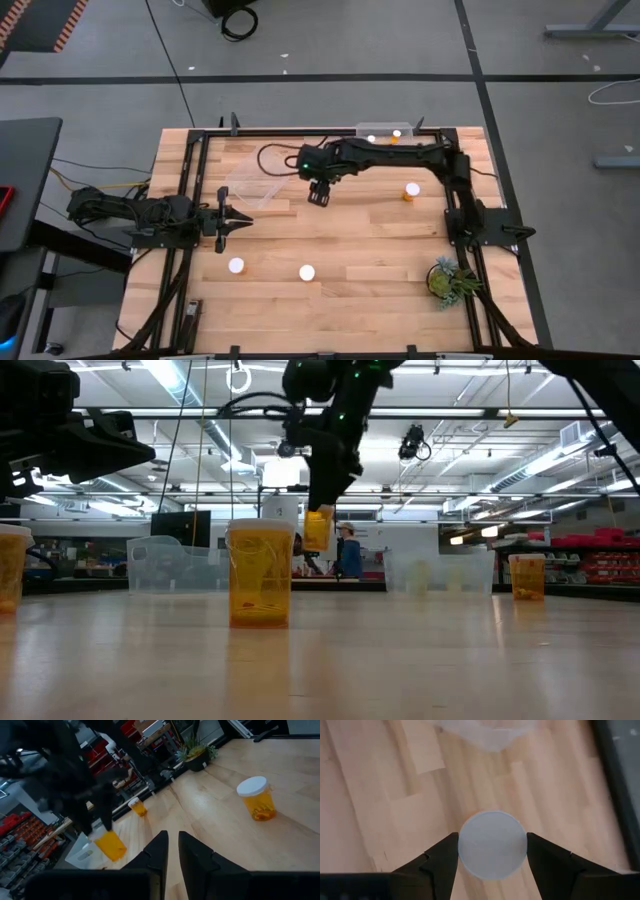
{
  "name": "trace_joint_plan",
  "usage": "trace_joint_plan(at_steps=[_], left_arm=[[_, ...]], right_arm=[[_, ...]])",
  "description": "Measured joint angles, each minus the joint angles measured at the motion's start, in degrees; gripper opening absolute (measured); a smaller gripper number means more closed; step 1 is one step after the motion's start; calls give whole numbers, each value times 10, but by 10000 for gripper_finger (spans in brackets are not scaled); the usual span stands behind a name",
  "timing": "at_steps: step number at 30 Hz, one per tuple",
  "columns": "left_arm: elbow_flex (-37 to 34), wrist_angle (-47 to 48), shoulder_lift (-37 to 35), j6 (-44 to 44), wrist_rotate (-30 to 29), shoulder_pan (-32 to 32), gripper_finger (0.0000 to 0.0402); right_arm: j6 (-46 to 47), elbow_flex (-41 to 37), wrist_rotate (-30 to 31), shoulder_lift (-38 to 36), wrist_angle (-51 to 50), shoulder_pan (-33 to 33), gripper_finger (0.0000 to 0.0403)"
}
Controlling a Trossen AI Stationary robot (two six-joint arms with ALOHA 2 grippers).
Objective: Pick and place medicine bottles into bin by pill shape (circle, oval)
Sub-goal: Move the wide orange pill bottle to the center of the table
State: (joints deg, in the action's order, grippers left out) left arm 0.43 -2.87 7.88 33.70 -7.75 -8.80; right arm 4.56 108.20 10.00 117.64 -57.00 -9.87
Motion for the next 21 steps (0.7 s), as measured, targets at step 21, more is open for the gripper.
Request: trace_joint_plan(at_steps=[21], left_arm=[[0,0,0,0,0,0,59]], right_arm=[[-50,-1,-59,85,11,-9,227]])
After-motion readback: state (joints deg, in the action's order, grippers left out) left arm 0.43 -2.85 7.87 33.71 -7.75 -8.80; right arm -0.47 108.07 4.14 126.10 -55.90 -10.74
